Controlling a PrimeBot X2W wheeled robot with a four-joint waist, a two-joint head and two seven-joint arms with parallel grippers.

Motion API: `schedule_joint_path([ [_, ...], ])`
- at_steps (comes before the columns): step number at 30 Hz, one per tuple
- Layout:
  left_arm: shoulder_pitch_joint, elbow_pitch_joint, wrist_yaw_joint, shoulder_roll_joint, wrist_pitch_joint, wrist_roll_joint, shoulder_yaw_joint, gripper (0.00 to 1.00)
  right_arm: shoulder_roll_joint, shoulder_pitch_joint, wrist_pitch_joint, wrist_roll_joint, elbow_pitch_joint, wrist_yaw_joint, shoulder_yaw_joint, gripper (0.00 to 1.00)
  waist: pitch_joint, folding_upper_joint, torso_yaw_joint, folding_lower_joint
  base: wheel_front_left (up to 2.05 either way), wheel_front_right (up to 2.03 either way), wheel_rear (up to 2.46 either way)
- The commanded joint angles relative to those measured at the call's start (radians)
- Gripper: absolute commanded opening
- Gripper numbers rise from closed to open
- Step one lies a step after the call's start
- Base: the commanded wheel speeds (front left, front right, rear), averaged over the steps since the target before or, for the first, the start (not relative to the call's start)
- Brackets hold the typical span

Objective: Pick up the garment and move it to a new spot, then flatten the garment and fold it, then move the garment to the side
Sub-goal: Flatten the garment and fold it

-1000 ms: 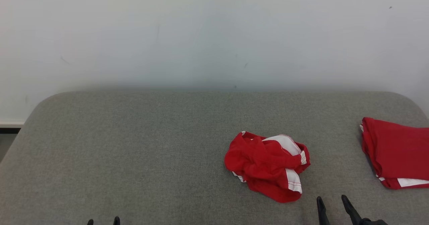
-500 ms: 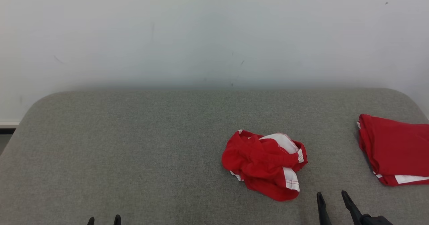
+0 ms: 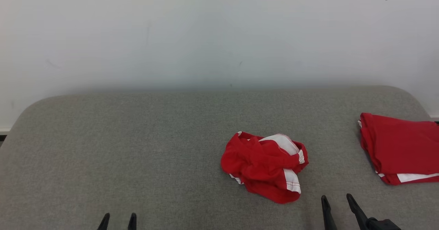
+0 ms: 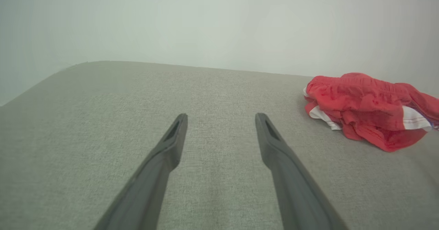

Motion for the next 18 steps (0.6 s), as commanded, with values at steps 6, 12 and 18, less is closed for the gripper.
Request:
schedule_joint_path([
  [6,-0.151,0.032,-0.001,0.058,0.021,-0.033,-0.151,1.00,-0.001,-0.019,0.008,-0.005,-0.003,-0.002,0.006,1.00,0.027,0.0000,-0.107,0.0000,0.00,0.00,0.00],
  [12,-0.305,0.048,0.000,0.090,0.101,-0.073,-0.296,1.00,-0.001,-0.033,0.015,-0.015,-0.012,-0.002,0.009,1.00,0.048,0.0000,-0.193,0.0000,0.00,0.00,0.00],
  [18,-0.483,0.071,0.000,0.096,0.176,-0.153,-0.486,1.00,-0.001,-0.039,0.017,-0.016,-0.018,-0.002,0.009,1.00,0.078,0.0000,-0.289,0.0000,0.00,0.00,0.00],
])
